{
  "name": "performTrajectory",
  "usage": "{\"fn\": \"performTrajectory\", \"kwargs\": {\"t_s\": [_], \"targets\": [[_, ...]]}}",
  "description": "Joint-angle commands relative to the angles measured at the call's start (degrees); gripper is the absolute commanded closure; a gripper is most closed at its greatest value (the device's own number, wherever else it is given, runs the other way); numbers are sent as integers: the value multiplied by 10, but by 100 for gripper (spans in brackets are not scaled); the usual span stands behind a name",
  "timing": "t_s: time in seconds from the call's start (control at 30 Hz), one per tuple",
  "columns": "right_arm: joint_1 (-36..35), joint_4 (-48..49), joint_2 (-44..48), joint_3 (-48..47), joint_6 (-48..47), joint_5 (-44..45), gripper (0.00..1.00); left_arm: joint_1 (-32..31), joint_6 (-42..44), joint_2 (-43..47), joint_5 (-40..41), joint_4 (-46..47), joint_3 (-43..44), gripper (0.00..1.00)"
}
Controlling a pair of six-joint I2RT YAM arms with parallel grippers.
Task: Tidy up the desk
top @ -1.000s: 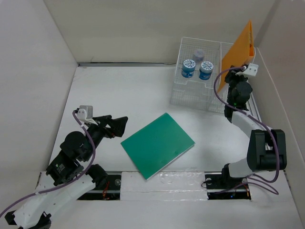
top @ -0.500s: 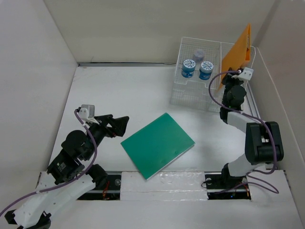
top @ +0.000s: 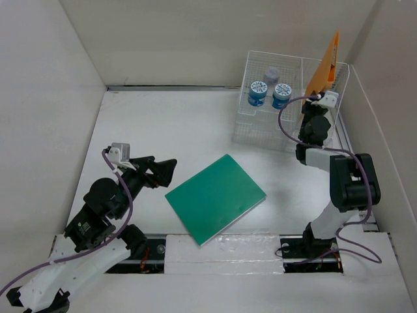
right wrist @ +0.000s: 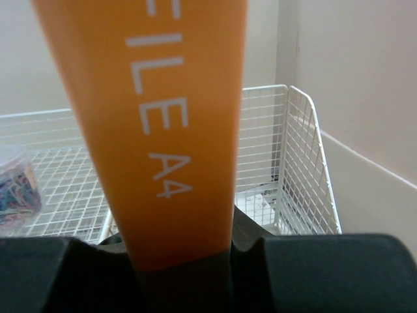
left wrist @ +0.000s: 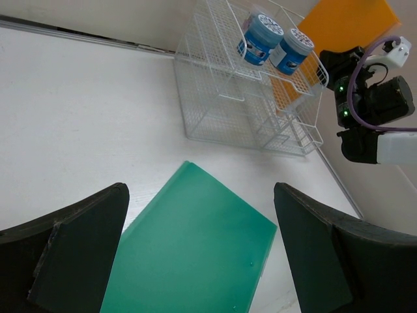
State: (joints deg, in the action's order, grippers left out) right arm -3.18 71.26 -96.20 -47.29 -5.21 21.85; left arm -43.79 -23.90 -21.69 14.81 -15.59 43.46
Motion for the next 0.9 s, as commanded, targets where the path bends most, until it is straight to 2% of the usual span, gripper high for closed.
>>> {"fn": "performTrajectory", "kwargs": {"t_s": [0.0,0.27,0.4,0.43,0.47,0.53,0.57,0.63,0.67,0.83,0.87], "targets": [[-12,63,-22,-21,-10,7,100,-2,11,-2,-7,29,-8,10],[-17,52,-7,32,14,9,100,-2,12,-6,-5,29,-7,10],[-17,14,7,48,39,0,99,-2,12,-4,-8,29,-6,10],[-17,7,8,51,46,2,95,-2,12,-4,-7,29,-7,10],[-17,0,11,52,51,10,82,-2,11,-4,-6,27,-7,10],[-12,-19,15,58,74,16,69,-2,10,-5,-4,24,-6,11],[-12,-22,15,59,78,25,54,-2,10,-5,-3,22,-4,11],[-7,-46,17,55,87,30,43,-2,8,-9,-2,19,-5,11],[-7,-58,19,52,93,26,34,-2,8,-11,-3,20,-5,11],[-1,-144,55,25,122,23,15,-2,7,-26,-8,17,-2,11],[-1,-174,84,20,132,22,7,-2,7,-33,-9,15,-3,11]]}}
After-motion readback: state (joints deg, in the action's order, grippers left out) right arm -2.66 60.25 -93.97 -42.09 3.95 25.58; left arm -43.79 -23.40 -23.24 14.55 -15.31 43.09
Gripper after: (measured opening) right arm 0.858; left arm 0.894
